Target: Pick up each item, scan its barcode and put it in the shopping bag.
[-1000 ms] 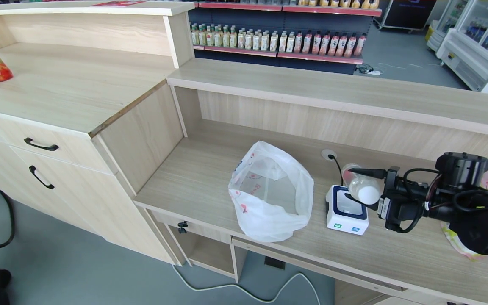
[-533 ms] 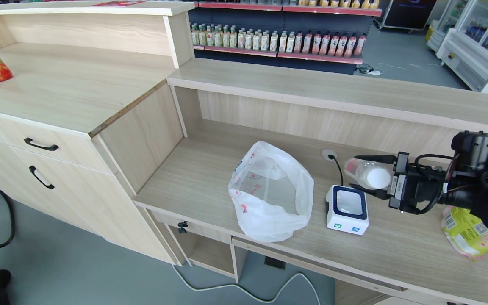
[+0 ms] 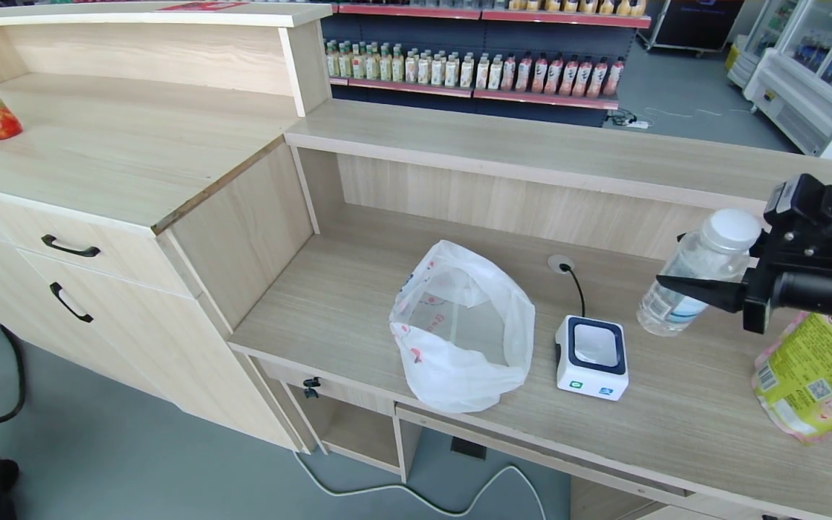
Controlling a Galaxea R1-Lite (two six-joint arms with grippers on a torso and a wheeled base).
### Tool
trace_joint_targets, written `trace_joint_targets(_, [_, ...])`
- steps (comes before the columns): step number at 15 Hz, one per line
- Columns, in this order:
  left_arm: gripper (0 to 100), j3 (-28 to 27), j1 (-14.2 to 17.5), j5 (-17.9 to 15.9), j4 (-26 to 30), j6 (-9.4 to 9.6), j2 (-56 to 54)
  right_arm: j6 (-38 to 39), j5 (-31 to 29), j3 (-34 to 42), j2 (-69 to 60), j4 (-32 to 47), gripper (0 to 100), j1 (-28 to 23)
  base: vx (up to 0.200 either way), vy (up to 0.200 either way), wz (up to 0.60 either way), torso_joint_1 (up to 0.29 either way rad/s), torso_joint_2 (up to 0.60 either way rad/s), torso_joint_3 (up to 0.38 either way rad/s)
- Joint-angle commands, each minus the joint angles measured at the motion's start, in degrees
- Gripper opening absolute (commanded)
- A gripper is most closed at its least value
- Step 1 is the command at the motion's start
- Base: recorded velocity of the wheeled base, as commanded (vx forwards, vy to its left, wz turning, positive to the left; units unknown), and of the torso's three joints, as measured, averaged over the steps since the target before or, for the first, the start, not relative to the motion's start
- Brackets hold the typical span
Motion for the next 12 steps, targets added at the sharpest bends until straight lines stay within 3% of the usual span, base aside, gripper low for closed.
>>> trace_joint_targets(1, [100,0.0,0.02,0.03,0.0,-0.04,-0.02,9.33,-7.16,-0.16,-1.99,0.05,0,1.3,0.0,0.0,0.0,0.0,0.0,0.0])
trace_joint_targets(3, [100,0.0,0.02,0.03,0.0,-0.04,-0.02,18.03,-15.68,0.01,-1.81,-0.04,0,3.32,0.0,0.0,0.0,0.0,0.0,0.0])
trace_joint_targets(7, [100,0.0,0.02,0.03,0.0,-0.04,-0.02,19.44,-24.3,2.12,-1.73,-4.69,0,4.46,0.0,0.0,0.0,0.0,0.0,0.0])
trace_joint_targets(12, [100,0.0,0.02,0.03,0.0,-0.04,-0.02,19.79,-26.41,2.56,-1.46,-6.8,0,4.64,0.0,0.0,0.0,0.0,0.0,0.0])
